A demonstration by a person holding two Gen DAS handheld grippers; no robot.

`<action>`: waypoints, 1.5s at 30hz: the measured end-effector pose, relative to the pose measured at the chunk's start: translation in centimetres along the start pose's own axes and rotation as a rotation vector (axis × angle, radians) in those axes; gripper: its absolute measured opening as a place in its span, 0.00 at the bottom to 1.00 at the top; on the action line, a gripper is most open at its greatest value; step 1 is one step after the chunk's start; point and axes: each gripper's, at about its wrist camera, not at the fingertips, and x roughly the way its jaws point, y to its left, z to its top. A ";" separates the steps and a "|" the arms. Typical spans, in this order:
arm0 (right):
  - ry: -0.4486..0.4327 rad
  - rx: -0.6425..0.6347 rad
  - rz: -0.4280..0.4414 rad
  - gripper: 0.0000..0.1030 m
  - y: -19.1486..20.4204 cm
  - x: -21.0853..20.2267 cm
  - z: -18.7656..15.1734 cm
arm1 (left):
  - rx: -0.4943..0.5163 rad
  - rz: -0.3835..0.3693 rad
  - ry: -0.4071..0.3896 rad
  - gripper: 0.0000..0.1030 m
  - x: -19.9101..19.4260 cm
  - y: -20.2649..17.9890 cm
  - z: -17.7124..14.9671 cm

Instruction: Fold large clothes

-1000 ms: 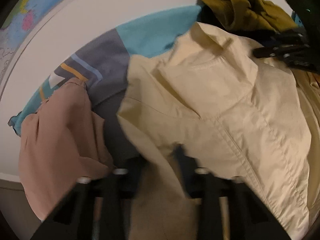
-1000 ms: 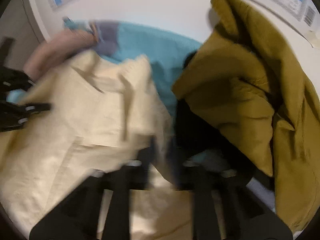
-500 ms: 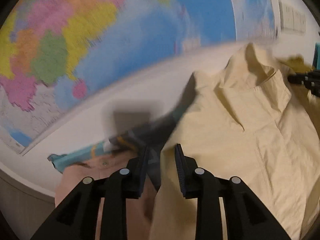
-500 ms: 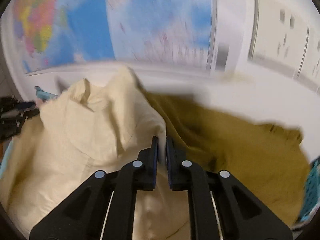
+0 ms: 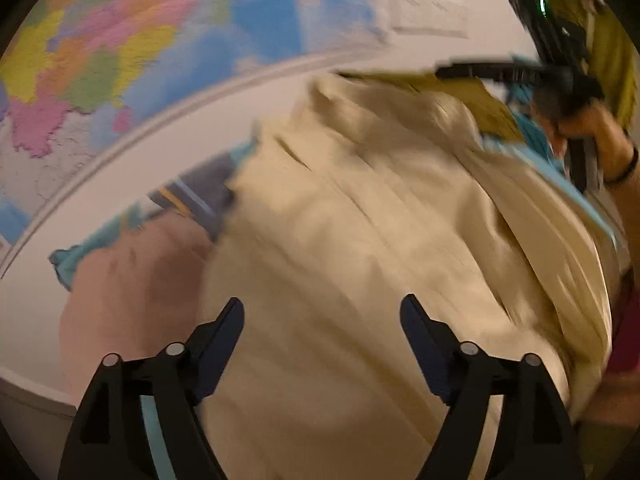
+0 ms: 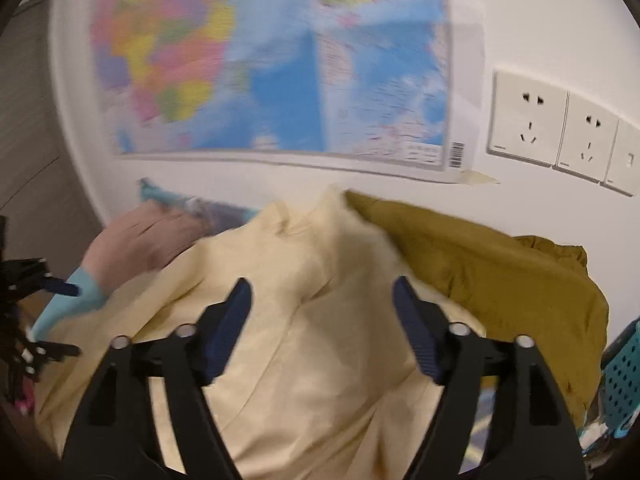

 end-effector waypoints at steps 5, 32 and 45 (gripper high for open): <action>0.043 -0.037 0.093 0.79 2.7 -4.1 -3.8 | 0.004 0.010 0.124 0.73 1.7 -2.4 -3.1; -0.060 0.153 -0.168 0.01 -7.0 -22.1 -6.8 | -0.407 0.588 0.001 0.40 -2.9 18.0 -1.5; 0.229 0.315 -0.584 0.35 -15.7 -13.7 -15.7 | -0.398 0.436 -0.103 0.61 -4.9 14.7 -6.4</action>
